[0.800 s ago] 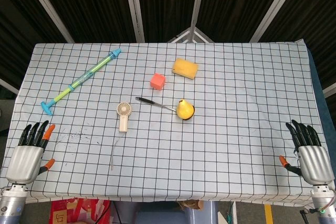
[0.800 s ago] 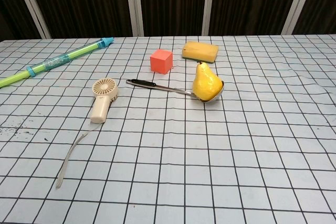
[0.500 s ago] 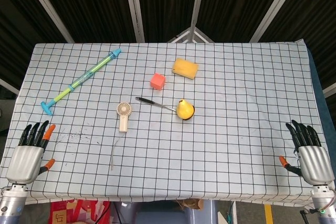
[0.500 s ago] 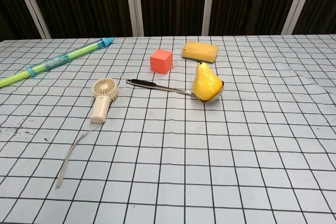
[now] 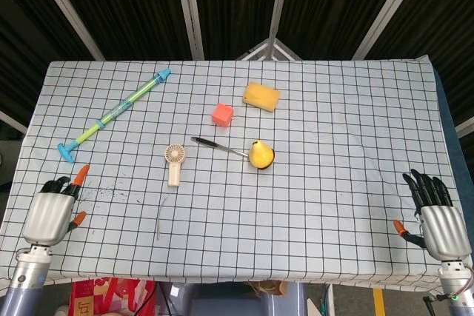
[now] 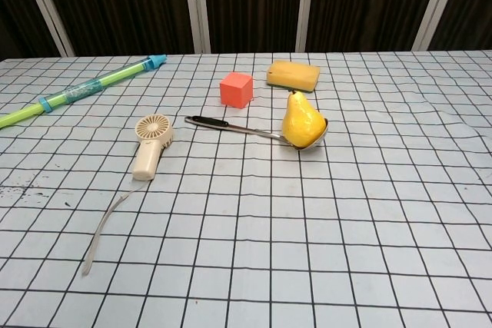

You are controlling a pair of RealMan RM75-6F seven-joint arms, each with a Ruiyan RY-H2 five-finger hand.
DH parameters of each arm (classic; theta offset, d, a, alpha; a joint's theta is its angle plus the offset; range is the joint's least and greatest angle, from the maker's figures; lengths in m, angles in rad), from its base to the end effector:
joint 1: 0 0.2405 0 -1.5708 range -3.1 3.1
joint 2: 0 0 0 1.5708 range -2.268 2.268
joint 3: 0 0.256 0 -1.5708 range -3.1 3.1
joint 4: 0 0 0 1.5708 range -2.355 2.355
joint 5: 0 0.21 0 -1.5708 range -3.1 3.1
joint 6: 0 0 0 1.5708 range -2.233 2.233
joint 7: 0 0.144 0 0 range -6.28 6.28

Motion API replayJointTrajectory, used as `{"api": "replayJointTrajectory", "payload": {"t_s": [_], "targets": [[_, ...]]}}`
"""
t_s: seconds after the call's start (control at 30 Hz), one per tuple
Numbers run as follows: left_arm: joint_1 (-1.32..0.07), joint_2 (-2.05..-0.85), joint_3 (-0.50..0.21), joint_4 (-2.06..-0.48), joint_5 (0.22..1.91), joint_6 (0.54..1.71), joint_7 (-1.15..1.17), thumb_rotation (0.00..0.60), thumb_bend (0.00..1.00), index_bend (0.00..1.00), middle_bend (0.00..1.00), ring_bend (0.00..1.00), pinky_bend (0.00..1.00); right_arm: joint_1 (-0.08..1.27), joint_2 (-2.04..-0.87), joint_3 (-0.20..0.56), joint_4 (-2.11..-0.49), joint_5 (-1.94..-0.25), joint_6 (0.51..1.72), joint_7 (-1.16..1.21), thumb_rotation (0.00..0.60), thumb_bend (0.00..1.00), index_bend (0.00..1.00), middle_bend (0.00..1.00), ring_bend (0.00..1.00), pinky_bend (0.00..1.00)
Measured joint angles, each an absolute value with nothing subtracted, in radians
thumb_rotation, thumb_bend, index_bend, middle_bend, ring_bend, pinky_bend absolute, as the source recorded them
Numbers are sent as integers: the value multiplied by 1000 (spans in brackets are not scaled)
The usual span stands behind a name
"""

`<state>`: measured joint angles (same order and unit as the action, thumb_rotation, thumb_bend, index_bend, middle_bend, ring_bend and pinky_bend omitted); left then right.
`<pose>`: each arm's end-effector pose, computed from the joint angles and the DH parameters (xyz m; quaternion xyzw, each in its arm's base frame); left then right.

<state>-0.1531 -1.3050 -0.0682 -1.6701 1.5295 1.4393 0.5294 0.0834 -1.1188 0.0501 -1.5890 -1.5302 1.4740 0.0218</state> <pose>-0.2606 0.1999 0.0929 -0.6740 -0.2726 -0.3250 0.6049 -0.3124 -0.1809 0.1583 0.6043 -0.3844 0.3909 0.5782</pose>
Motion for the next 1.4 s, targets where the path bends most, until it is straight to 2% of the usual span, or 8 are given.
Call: {"api": "replayJointTrajectory", "payload": {"t_s": [0.13,0.23,0.47,0.77,1.0,1.4], "targets": [[-201,-1343,-103,-1688,1459,1365,583,600,685,1,866,629,649,85,-1116,49,-1588,-1532,1472,29,600,280,63,0,0,0],[-244,-1377,-130,-1707,1392,1301,649,600,738,27,890,648,659,85,-1115,49,-1588,-1531,1469,32,600,280,63,0,0,0],[-349,-1471,-180,-1738,1206,1191,837,600,757,68,906,657,661,89,-1113,50,-1590,-1526,1461,34,600,278,63,0,0,0],[-453,-1604,-211,-1688,1036,1154,981,600,764,110,910,660,661,96,-1108,52,-1594,-1520,1447,38,600,279,63,0,0,0],[-509,-1667,-206,-1637,992,1152,996,600,764,120,910,659,661,101,-1105,54,-1600,-1512,1437,33,600,279,63,0,0,0],[-548,-1693,-165,-1603,961,1177,985,600,764,129,910,659,661,100,-1105,53,-1600,-1512,1439,31,600,279,63,0,0,0]]}}
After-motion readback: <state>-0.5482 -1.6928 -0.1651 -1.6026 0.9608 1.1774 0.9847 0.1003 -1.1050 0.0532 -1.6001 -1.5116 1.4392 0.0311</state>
